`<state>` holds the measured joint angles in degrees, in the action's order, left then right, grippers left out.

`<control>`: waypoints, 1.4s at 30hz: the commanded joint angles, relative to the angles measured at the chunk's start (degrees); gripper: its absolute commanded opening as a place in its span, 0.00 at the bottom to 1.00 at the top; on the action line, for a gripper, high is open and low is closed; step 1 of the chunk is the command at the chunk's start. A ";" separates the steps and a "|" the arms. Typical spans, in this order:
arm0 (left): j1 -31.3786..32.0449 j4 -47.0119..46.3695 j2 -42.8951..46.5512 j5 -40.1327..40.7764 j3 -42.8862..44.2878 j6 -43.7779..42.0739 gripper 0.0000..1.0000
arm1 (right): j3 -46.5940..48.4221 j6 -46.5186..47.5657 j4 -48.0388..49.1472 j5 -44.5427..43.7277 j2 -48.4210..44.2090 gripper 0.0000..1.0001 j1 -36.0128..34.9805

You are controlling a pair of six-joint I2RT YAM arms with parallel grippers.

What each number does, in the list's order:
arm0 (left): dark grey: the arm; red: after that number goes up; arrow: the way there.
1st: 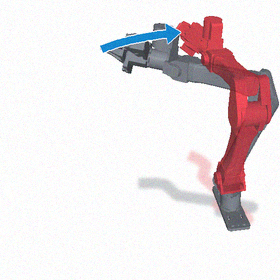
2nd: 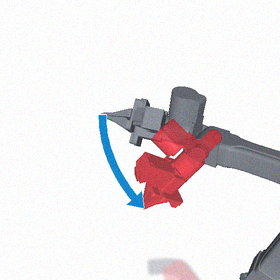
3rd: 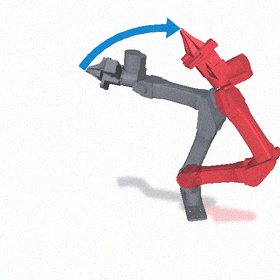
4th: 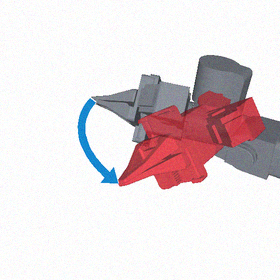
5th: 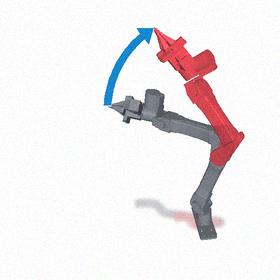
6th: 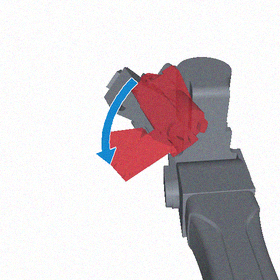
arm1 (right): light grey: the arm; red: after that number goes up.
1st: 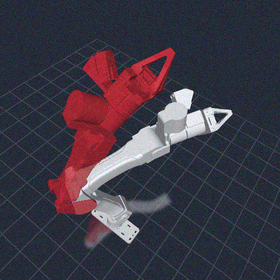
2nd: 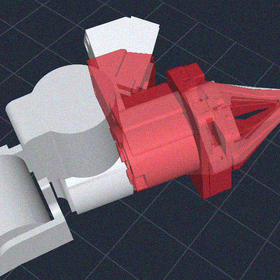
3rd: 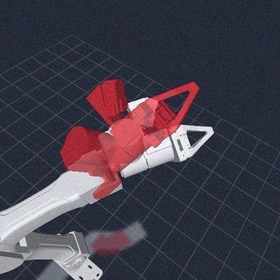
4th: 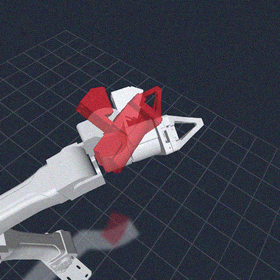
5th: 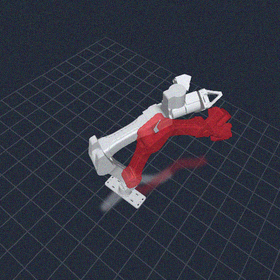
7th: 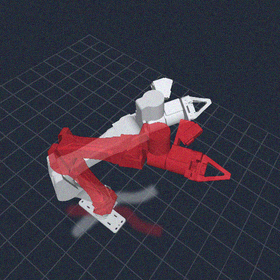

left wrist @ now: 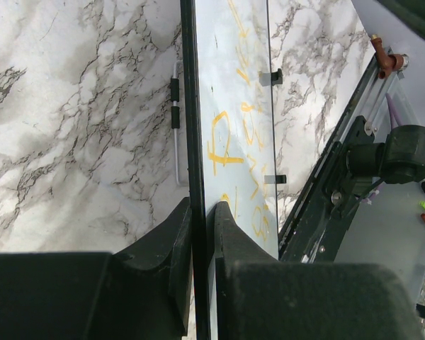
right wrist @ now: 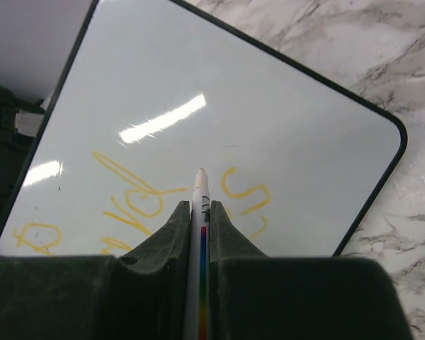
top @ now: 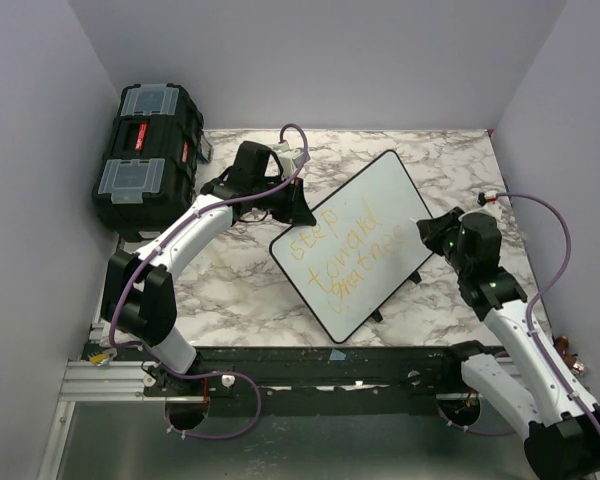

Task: Write a sentence on the whiteboard

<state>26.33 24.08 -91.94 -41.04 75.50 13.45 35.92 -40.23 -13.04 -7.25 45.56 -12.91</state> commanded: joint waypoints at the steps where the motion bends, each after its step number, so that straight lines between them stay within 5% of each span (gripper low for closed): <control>1: 1.44 0.27 0.63 0.61 -1.33 -6.20 0.00 | 2.93 1.62 1.92 -6.96 1.46 0.01 -0.09; 13: 1.38 0.53 0.62 0.61 -1.46 -6.51 0.00 | 4.34 1.18 5.33 -3.09 10.95 0.01 0.42; 42: 1.36 0.60 0.27 0.55 -1.28 -6.69 0.00 | 6.27 2.13 7.63 -2.02 17.62 0.01 3.79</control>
<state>26.33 24.08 -91.94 -41.06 75.50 13.37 40.45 -38.87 -6.81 -10.33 62.43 -9.63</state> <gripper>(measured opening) 0.135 0.126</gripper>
